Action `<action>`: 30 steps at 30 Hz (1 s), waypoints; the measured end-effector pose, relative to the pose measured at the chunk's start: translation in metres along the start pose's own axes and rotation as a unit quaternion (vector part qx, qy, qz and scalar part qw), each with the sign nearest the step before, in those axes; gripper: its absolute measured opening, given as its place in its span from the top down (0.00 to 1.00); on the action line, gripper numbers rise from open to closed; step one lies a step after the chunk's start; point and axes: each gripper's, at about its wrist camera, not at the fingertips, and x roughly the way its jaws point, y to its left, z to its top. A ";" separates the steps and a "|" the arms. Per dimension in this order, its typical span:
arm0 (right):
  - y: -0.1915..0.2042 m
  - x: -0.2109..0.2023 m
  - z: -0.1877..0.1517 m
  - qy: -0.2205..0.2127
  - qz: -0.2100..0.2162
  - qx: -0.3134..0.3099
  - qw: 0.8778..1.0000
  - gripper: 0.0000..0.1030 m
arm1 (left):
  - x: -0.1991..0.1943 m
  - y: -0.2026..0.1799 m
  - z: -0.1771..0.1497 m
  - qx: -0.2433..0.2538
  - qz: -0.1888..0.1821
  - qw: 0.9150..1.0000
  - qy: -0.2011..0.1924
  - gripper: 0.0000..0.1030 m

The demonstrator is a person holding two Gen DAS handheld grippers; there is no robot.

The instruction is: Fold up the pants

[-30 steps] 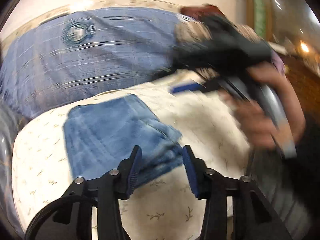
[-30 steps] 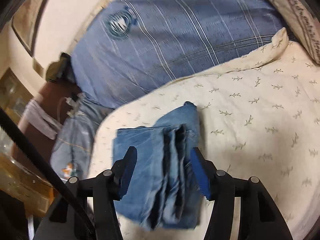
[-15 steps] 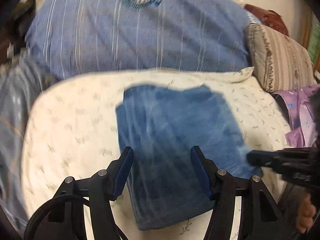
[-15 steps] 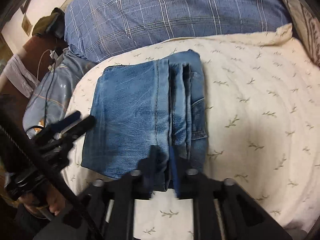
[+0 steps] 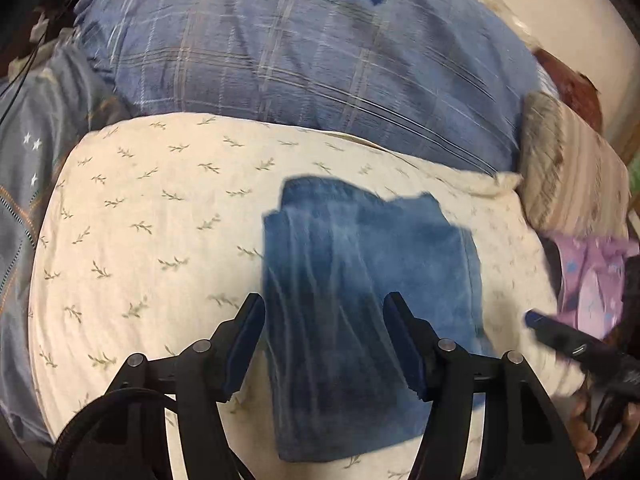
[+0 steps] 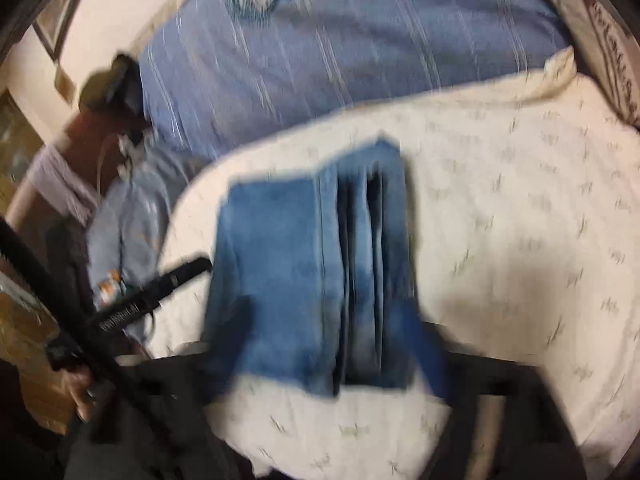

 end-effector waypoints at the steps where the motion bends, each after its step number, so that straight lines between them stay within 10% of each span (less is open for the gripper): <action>1: 0.000 -0.002 0.015 -0.007 0.005 0.005 1.000 0.17 | 0.003 0.000 0.008 -0.010 0.002 1.000 0.005 0.40; 7: -0.010 0.033 0.088 0.003 -0.007 0.026 1.000 0.16 | 0.050 0.000 0.057 -0.023 -0.021 0.998 0.048 0.40; 18: -0.026 0.109 0.071 0.085 -0.014 0.006 0.996 0.15 | 0.097 0.033 0.052 -0.080 -0.060 0.993 0.062 0.32; 24: -0.038 0.121 0.068 0.102 0.000 0.025 0.994 0.41 | 0.091 0.017 0.052 -0.063 -0.077 0.994 0.037 0.74; 30: -0.020 0.090 0.084 0.067 0.008 0.014 0.998 0.69 | 0.055 -0.009 0.079 -0.029 -0.109 0.994 0.011 0.84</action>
